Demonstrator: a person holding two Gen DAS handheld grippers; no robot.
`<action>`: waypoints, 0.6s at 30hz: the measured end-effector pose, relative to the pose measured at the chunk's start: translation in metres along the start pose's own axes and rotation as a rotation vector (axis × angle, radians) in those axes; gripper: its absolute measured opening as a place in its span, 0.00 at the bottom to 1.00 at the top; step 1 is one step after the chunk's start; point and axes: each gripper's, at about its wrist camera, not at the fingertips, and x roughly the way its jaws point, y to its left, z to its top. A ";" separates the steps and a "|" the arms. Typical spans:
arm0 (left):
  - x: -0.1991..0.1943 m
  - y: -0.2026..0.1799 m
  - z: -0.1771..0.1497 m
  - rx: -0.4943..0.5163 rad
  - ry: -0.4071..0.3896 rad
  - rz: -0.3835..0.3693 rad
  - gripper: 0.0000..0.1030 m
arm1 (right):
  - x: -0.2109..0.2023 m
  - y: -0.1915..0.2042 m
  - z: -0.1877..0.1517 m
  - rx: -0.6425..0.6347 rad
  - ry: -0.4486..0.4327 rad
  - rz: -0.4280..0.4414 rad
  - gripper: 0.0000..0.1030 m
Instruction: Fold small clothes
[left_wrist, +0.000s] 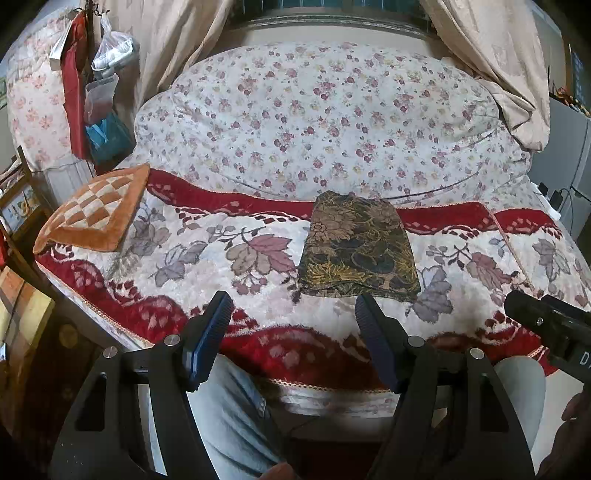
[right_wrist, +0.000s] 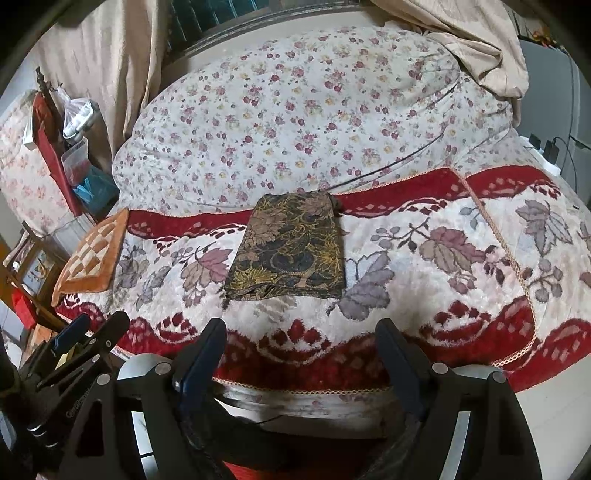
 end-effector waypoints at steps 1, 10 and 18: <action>0.001 0.001 0.000 0.002 0.000 0.000 0.68 | 0.001 0.000 0.002 0.000 0.000 0.000 0.78; 0.007 0.005 0.004 0.010 0.009 -0.011 0.68 | 0.002 -0.001 0.005 -0.008 -0.005 0.005 0.78; 0.016 0.013 0.005 0.009 0.016 -0.012 0.68 | 0.008 -0.001 0.007 -0.017 0.004 0.006 0.78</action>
